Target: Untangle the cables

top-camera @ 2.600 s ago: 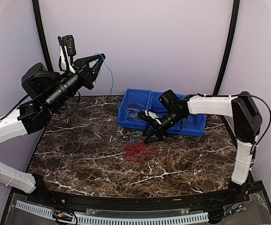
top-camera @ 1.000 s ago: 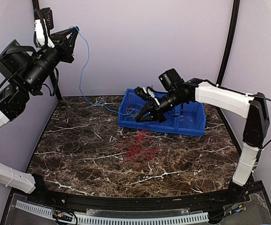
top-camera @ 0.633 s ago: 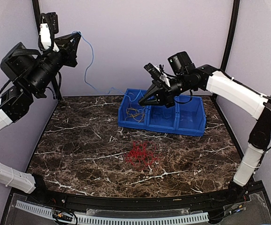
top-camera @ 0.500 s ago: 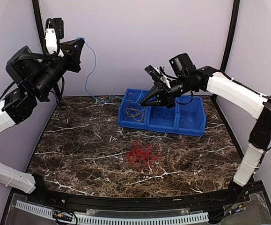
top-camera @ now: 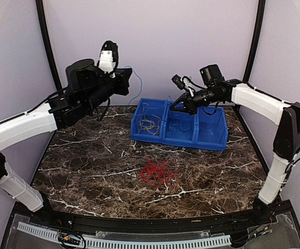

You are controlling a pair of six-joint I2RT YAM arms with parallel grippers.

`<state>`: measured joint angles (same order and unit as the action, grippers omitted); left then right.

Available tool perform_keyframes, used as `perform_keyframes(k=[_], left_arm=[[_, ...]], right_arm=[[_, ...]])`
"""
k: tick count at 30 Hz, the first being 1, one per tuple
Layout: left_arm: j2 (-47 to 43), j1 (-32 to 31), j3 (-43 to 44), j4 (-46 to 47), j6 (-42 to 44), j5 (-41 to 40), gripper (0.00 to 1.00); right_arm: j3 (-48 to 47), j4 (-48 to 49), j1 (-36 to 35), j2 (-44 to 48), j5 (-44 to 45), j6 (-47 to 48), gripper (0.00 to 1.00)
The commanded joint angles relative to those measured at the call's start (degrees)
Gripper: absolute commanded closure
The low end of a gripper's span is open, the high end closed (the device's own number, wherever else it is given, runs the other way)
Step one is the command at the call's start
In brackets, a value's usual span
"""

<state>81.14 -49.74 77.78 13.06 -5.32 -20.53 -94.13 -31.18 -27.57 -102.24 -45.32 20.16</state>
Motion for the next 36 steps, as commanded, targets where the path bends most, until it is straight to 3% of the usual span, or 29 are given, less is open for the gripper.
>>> perform_keyframes(k=[1,6,9,15,24,32,36], left_arm=[[11.67,0.33,8.87,-4.20,-9.90,5.59,1.00],[24.31,0.35,19.64,-2.65,-14.71,8.69,1.00],[32.01,0.42,26.13,-1.20,-16.75,11.99,1.00],[40.03,0.44,32.41,0.48,-19.57,13.89,1.00],[44.22,0.43,34.71,3.83,-20.41,12.85,1.00],[50.88,0.93,43.17,6.97,-18.35,12.21,1.00],[57.77,2.91,52.51,1.23,-20.94,13.99,1.00]], right_arm=[[-0.72,5.41,3.66,-5.04,7.00,-4.69,1.00],[-4.54,5.99,7.04,-11.63,10.48,-6.72,0.98],[-6.88,4.09,8.36,-14.66,12.28,-7.39,0.75],[-2.74,0.99,9.64,-9.77,11.48,-2.84,0.57],[18.45,2.32,10.65,6.85,14.04,3.50,0.54],[25.46,4.54,10.83,16.25,11.68,5.13,0.53],[27.75,5.48,10.79,19.07,9.09,5.07,0.53]])
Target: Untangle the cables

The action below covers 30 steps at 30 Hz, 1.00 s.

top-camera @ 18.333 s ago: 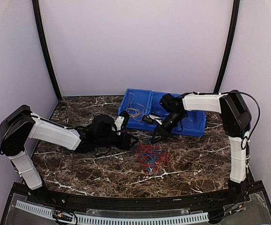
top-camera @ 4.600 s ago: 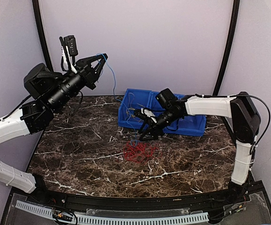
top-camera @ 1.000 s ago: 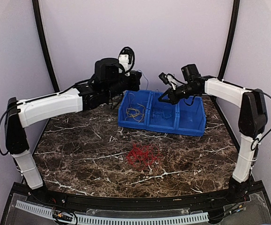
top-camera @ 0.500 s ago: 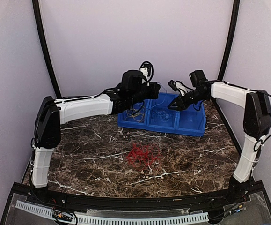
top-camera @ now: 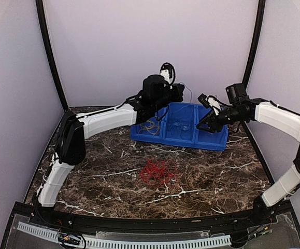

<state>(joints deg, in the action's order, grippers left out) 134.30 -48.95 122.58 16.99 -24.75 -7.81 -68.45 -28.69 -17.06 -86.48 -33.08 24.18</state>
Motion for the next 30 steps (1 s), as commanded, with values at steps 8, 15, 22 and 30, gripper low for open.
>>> perform_keyframes(k=[8,15,22,30], left_arm=[[7.42,2.91,10.14,-10.68,-3.25,2.42,0.82],[5.13,2.89,10.13,-16.21,-1.36,2.77,0.59],[-3.70,2.89,6.31,-27.94,1.87,2.09,0.51],[-25.89,2.83,-23.58,-17.23,6.63,6.11,0.49]], right_arm=[[4.94,4.05,0.31,5.57,-4.27,0.88,0.52],[4.56,3.76,0.27,5.13,-5.23,0.70,0.51],[5.78,3.82,0.28,6.13,-5.91,2.30,0.50],[3.01,-1.03,-1.65,2.24,-7.87,7.27,0.49]])
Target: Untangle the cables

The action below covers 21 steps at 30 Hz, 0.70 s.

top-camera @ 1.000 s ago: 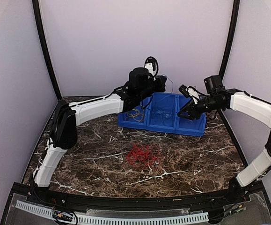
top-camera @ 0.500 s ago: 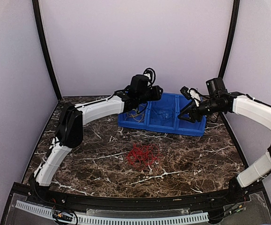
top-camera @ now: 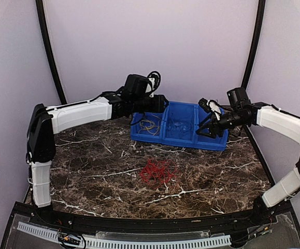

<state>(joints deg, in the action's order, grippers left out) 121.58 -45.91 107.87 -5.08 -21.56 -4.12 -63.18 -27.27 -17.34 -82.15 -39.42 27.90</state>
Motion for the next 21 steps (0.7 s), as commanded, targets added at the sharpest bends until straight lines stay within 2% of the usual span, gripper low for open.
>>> perform_keyframes(k=[1,4,10,16,21], left_arm=[[-14.86,-0.23,-10.56,4.87,3.67,2.70,0.49],[-23.06,-0.23,-19.40,4.69,4.99,3.36,0.49],[-32.83,-0.22,-33.95,3.64,7.11,5.51,0.49],[-34.58,-0.23,-42.67,4.54,5.36,7.46,0.50],[-30.83,-0.23,-43.74,7.08,3.31,9.48,0.50]], right_arm=[[-2.31,-2.79,-2.08,-2.44,-1.35,4.23,0.49],[-2.33,-3.14,-4.86,-3.22,0.23,6.30,0.49],[-4.86,-5.18,-11.04,-8.47,3.48,9.57,0.49],[-8.56,-7.15,-14.91,-16.37,4.84,10.18,0.49],[-11.57,-9.42,-17.23,-22.50,5.76,9.77,0.49]])
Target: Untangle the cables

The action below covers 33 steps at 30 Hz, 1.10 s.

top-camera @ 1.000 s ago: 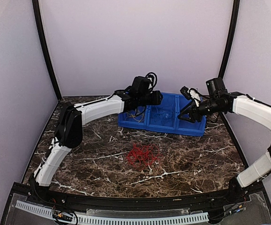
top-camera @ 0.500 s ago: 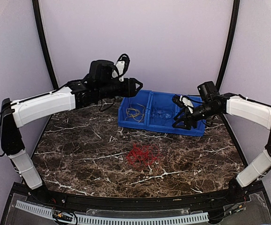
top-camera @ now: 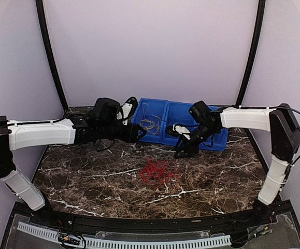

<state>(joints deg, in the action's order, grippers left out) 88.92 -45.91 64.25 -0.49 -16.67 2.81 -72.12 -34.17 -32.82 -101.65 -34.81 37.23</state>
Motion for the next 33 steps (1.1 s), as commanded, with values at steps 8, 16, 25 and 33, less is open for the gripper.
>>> perform_keyframes(k=[8,16,25,33], left_arm=[[4.50,-0.23,0.13,4.91,-3.71,4.91,0.53],[4.94,-0.23,0.01,5.25,-4.25,5.27,0.53],[2.56,-0.88,-5.31,9.24,-1.60,7.04,0.53],[-1.64,-8.33,-17.11,31.02,9.84,7.06,0.40]], right_arm=[[-3.10,-2.94,-3.48,-6.03,0.83,-0.06,0.49],[-4.85,-2.56,-3.77,-11.55,1.30,-2.92,0.51],[-8.30,-5.26,-3.76,-10.09,-2.75,-5.09,1.00],[-14.64,-12.88,-4.90,-0.30,-8.17,-5.08,1.00]])
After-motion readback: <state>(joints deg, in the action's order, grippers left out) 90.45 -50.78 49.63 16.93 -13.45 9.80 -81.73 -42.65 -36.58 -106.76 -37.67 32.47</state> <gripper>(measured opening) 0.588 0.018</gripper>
